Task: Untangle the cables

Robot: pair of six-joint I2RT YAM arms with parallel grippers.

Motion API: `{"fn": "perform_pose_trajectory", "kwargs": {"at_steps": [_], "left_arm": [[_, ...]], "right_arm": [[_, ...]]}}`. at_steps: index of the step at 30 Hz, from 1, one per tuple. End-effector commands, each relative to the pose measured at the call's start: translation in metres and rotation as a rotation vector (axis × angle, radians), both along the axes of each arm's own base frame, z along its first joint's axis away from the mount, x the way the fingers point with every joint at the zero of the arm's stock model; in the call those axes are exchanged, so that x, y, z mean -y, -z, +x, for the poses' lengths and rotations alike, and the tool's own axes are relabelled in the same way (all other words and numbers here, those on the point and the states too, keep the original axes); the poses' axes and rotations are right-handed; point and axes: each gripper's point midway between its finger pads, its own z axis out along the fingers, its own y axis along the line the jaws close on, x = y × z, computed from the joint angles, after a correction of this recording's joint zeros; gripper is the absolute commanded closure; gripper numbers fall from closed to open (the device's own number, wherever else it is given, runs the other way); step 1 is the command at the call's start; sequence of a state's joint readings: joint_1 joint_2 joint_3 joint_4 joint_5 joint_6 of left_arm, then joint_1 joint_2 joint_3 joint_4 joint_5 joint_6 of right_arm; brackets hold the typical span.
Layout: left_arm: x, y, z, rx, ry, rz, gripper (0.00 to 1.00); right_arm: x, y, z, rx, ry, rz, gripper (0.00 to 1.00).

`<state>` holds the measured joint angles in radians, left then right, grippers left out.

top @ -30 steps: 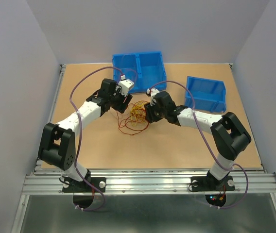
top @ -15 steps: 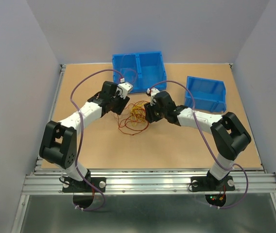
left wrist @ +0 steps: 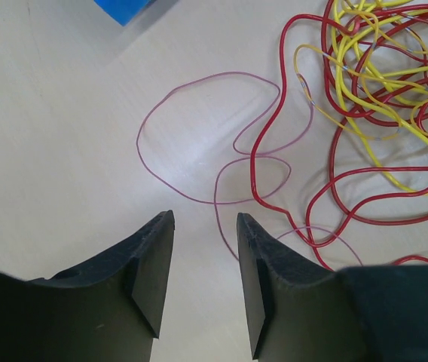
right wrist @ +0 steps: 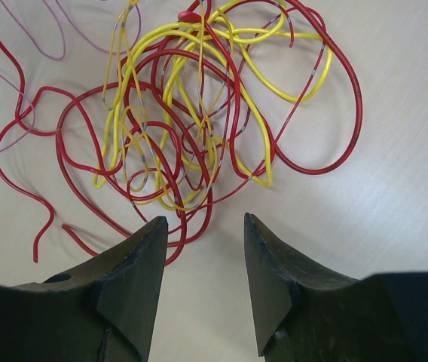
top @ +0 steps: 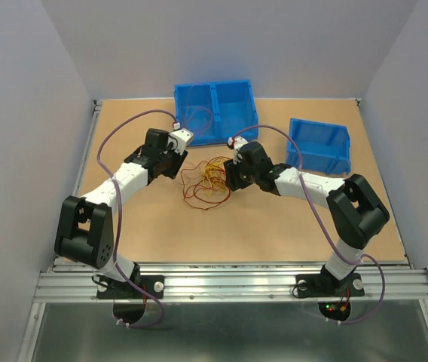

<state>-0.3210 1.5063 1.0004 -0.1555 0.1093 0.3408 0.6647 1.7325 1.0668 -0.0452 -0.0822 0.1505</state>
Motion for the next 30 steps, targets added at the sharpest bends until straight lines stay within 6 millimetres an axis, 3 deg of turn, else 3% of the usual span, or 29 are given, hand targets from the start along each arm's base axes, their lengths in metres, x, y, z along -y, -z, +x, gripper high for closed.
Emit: {"fn": "perform_pose_trajectory", "kwargs": {"at_steps": [1, 8, 12, 17, 23, 30], "left_arm": [[0.006, -0.003, -0.004, 0.003, 0.045, -0.022, 0.52], [0.008, 0.011, -0.007, -0.056, 0.063, -0.017, 0.50], [0.000, 0.010, -0.002, -0.037, 0.025, 0.001, 0.45], [-0.015, 0.022, 0.002, -0.049, -0.019, 0.032, 0.38], [-0.010, 0.039, -0.010, -0.099, 0.082, 0.055, 0.31], [-0.011, 0.051, -0.006, -0.118, 0.115, 0.092, 0.30]], "right_arm": [[-0.012, -0.034, 0.014, 0.082, 0.007, 0.053, 0.50], [-0.012, -0.034, 0.014, 0.080, 0.010, 0.053, 0.50], [-0.010, -0.034, 0.013, 0.082, 0.011, 0.051, 0.50], [-0.010, -0.035, 0.013, 0.084, 0.011, 0.053, 0.50], [-0.010, -0.035, 0.012, 0.084, 0.009, 0.051, 0.50], [-0.011, -0.034, 0.013, 0.082, 0.007, 0.053, 0.50]]}}
